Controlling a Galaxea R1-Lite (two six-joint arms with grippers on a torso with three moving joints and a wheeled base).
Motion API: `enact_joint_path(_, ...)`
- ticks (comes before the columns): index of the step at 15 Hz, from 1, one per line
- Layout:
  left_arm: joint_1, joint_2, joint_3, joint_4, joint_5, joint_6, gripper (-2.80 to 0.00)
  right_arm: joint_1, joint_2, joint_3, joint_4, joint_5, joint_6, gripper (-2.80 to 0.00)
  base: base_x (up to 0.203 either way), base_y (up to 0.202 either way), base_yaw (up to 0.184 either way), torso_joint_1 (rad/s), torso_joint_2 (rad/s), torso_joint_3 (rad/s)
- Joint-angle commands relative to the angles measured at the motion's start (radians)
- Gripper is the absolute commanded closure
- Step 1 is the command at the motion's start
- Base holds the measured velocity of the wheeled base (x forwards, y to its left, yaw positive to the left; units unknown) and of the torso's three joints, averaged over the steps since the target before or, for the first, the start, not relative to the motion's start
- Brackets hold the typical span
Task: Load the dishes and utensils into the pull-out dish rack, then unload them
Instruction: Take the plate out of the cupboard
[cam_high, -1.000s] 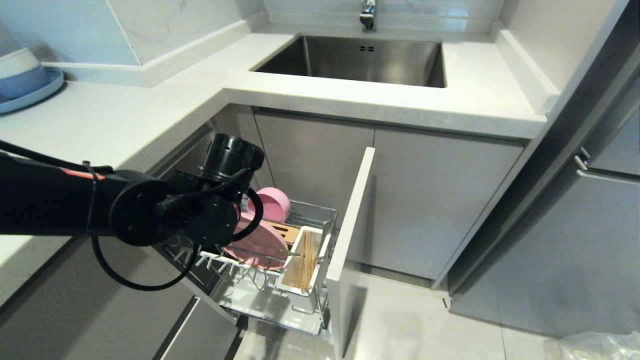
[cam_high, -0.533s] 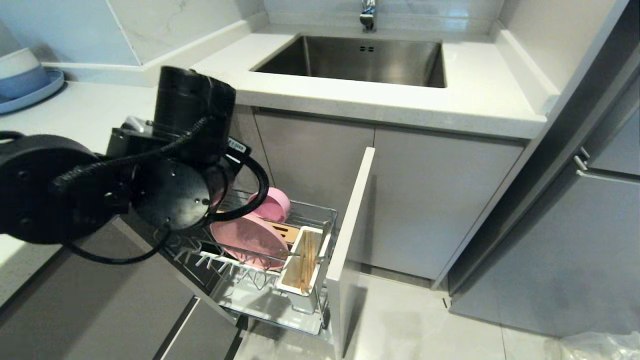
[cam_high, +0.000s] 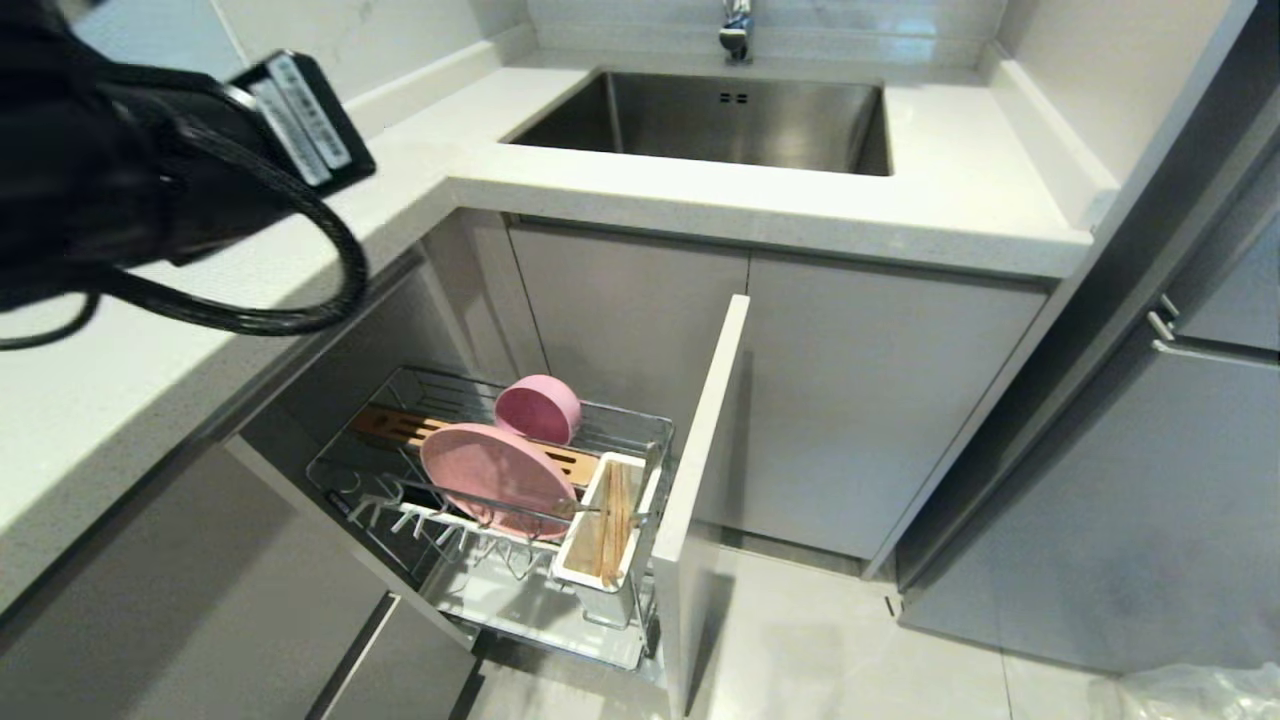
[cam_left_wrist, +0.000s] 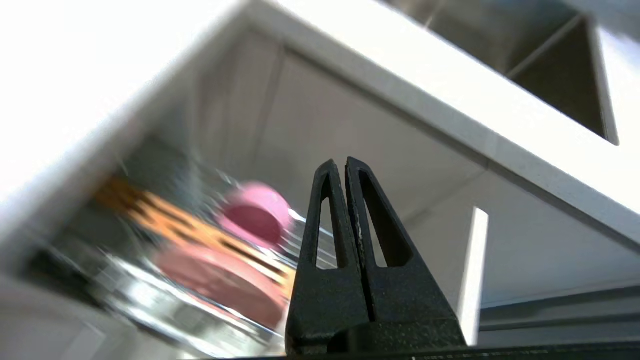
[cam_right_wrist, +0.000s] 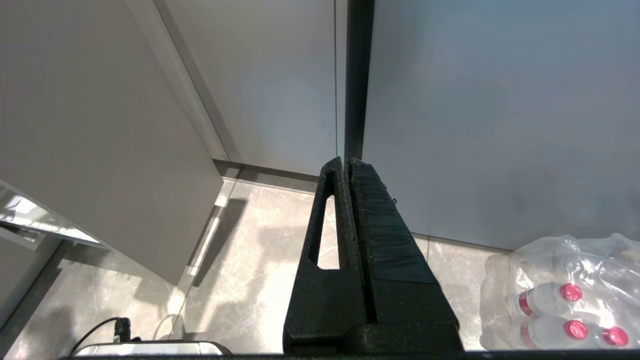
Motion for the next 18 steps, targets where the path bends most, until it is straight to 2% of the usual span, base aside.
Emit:
enact_joint_path(1, 0.077, -0.126, -0.004, 0.021, -0.086, 0.055, 0.00, 0.000, 0.000, 0.002, 0.000, 0.000, 0.000, 0.00, 0.000, 0.000, 0.000, 0.000, 0.00, 0.000)
enact_joint_path(2, 0.117, -0.180, -0.004, 0.066, -0.159, 0.074, 0.00, 0.000, 0.000, 0.002, 0.000, 0.000, 0.000, 0.00, 0.000, 0.000, 0.000, 0.000, 0.00, 0.000)
enact_joint_path(4, 0.181, -0.270, -0.004, 0.163, -0.260, 0.095, 0.00, 0.000, 0.000, 0.002, 0.000, 0.000, 0.000, 0.00, 0.000, 0.000, 0.000, 0.000, 0.00, 0.000)
enact_joint_path(6, 0.239, -0.361, 0.009, 0.218, -0.307, 0.134, 0.00, 0.000, 0.000, 0.002, 0.000, 0.000, 0.000, 0.00, 0.000, 0.000, 0.000, 0.000, 0.00, 0.000)
enact_joint_path(9, 0.360, -0.492, 0.091, 0.234, -0.386, 0.186, 0.00, 0.000, 0.000, 0.002, 0.000, 0.000, 0.000, 0.00, 0.000, 0.000, 0.000, 0.000, 0.00, 0.000)
enact_joint_path(13, 0.451, -0.682, 0.244, 0.236, -0.458, 0.203, 0.00, 0.000, 0.000, 0.002, 0.000, 0.000, 0.000, 0.00, 0.000, 0.000, 0.000, 0.000, 0.00, 0.000)
enact_joint_path(18, 0.519, -0.940, 0.453, 0.248, -0.533, 0.208, 0.00, 0.000, 0.000, 0.002, 0.000, 0.000, 0.000, 0.00, 0.000, 0.000, 0.000, 0.000, 0.00, 0.000)
